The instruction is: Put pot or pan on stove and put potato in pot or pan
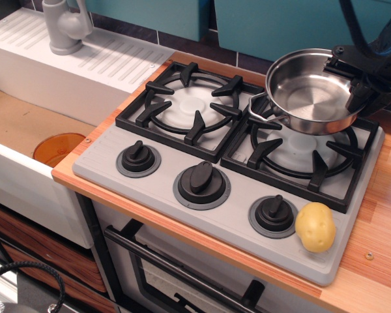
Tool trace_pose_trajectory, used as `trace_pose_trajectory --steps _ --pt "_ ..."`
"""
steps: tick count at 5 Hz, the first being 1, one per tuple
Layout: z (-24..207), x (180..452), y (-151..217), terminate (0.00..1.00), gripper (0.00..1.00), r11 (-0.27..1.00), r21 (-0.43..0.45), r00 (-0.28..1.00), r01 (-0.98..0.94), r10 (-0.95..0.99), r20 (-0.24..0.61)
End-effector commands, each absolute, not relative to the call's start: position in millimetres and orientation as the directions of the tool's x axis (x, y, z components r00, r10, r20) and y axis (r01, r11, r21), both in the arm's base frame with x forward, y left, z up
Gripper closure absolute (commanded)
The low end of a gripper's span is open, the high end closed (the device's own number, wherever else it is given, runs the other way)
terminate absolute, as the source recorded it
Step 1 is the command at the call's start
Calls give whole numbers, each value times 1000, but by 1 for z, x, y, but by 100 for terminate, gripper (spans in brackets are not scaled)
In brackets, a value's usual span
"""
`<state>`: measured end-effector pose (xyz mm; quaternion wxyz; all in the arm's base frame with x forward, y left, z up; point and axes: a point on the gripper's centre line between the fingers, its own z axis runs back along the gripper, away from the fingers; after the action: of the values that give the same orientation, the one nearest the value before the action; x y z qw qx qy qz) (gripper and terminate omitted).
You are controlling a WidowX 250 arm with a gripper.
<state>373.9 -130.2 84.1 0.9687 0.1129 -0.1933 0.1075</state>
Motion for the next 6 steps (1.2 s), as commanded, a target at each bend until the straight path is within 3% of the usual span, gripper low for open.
trace_pose_trajectory --steps 1,4,5,6 --pt "102 381 -133 0 0 954 153 892 -257 173 419" --pt "116 369 -136 0 0 955 154 910 -254 182 373" --pt "136 355 -136 0 0 956 163 930 -243 182 318" --pt "150 346 -134 0 0 971 117 943 -207 167 287"
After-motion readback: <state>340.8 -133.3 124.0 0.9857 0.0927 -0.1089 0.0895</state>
